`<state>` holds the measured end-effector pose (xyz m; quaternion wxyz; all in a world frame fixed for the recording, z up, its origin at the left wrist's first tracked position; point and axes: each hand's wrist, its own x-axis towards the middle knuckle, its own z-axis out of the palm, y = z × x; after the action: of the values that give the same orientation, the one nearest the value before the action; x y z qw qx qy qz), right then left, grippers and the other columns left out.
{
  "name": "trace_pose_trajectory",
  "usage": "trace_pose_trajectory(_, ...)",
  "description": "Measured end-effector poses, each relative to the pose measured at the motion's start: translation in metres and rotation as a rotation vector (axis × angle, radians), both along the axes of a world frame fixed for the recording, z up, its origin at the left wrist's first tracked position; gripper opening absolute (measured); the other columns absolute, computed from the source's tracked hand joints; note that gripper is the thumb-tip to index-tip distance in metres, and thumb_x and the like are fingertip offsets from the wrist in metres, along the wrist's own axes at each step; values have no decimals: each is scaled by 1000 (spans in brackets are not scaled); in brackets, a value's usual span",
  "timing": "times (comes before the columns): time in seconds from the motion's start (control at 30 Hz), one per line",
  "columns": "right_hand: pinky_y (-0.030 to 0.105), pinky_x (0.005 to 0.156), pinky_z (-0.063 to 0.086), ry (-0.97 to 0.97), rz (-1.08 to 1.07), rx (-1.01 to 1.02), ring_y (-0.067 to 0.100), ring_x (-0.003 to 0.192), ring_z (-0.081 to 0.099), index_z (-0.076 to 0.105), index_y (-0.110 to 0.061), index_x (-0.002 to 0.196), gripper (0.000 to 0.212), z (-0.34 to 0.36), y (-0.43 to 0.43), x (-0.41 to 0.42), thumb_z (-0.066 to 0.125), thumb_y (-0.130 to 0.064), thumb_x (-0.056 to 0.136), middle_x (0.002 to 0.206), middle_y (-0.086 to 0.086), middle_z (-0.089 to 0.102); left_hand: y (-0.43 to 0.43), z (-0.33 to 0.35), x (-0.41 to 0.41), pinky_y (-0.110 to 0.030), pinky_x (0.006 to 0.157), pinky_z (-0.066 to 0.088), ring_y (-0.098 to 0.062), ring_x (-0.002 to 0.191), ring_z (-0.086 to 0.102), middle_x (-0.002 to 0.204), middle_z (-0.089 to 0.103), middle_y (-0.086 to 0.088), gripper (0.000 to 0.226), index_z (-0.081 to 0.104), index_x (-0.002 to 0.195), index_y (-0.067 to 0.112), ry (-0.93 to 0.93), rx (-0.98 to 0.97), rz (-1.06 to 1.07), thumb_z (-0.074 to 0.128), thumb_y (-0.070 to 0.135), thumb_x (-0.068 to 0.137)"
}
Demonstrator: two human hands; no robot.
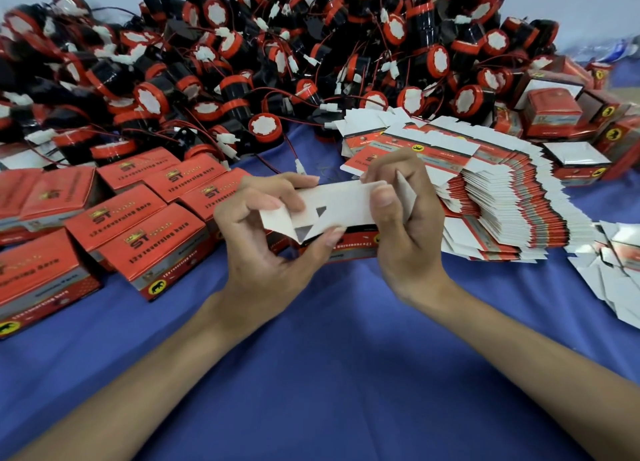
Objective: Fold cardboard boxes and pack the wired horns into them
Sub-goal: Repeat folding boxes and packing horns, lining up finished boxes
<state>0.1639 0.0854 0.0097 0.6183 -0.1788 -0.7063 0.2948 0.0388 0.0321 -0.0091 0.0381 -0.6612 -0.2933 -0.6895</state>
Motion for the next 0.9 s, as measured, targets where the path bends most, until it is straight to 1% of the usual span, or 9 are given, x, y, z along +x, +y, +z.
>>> trace_pose_trajectory(0.13, 23, 61, 37, -1, -40, 19, 24, 67, 47, 52, -8, 75, 57, 0, -2, 1, 29, -55, 98, 71, 8, 50, -4, 0, -2, -38, 87, 48, -31, 95, 61, 91, 50, 4, 24, 43, 109, 23, 96, -53, 83, 60, 31, 94)
trace_pose_trajectory(0.27, 17, 67, 38, 1, 2, 66, 11, 72, 51, 55, -18, 85, 55, -1, -2, 2, 20, -58, 98, 75, -12, 52, -6, -3, 0, -21, 96, 36, -9, 106, 47, 103, 46, -8, 38, 49, 122, 3, 234, -73, 255, 44, 34, 101)
trace_pose_trajectory(0.33, 19, 71, 39, 4, 35, 35, 6, 78, 52, 58, -24, 87, 59, -2, -1, 2, 14, -63, 96, 81, -12, 54, -5, -3, 2, -19, 97, 33, -1, 112, 43, 105, 42, -10, 40, 50, 123, 1, 238, -75, 254, 41, 33, 102)
trace_pose_trajectory(0.4, 20, 74, 38, 28, 89, -25, 6, 82, 52, 63, -26, 86, 62, -3, -1, 3, 13, -60, 98, 84, -9, 56, -3, -4, 1, -19, 96, 34, -2, 111, 45, 107, 44, -11, 40, 51, 122, 2, 230, -95, 224, 39, 35, 103)
trace_pose_trajectory(0.53, 17, 72, 36, 41, 127, -80, 4, 77, 51, 64, -24, 81, 46, -3, -5, 4, 22, -29, 100, 80, -15, 56, -3, -8, 4, -31, 89, 39, -20, 99, 52, 107, 49, -9, 45, 54, 115, 9, 162, -88, 152, 27, 43, 105)
trace_pose_trajectory(0.67, 14, 66, 36, 73, 256, -167, -1, 69, 52, 60, -22, 81, 33, 0, -12, 4, 30, -23, 94, 76, -14, 58, -4, -7, 13, -37, 83, 41, -25, 92, 52, 99, 53, -8, 29, 51, 107, 25, -15, -115, 66, 26, 41, 105)
trace_pose_trajectory(0.77, 11, 68, 38, 76, 352, -206, -3, 70, 52, 57, -16, 84, 18, 3, -14, 5, 40, -16, 91, 77, -17, 60, -10, -4, 16, -36, 83, 39, -24, 90, 51, 96, 56, 4, 19, 52, 97, 30, -83, -194, 40, 34, 30, 101)
trace_pose_trajectory(0.83, 15, 71, 37, 33, 382, -221, 1, 74, 51, 58, -14, 85, 9, 5, -12, 5, 50, -10, 87, 80, -14, 57, -12, -1, 15, -36, 82, 38, -25, 89, 51, 98, 55, 8, 23, 58, 96, 26, -64, -255, 36, 36, 21, 92)
trace_pose_trajectory(0.9, 20, 76, 36, -20, 390, -220, 7, 81, 49, 58, -17, 84, 4, 6, -10, 6, 56, -14, 82, 87, -7, 52, -13, 3, 14, -33, 81, 38, -24, 89, 51, 97, 51, 2, 26, 60, 94, 18, -52, -311, 26, 36, 19, 86)
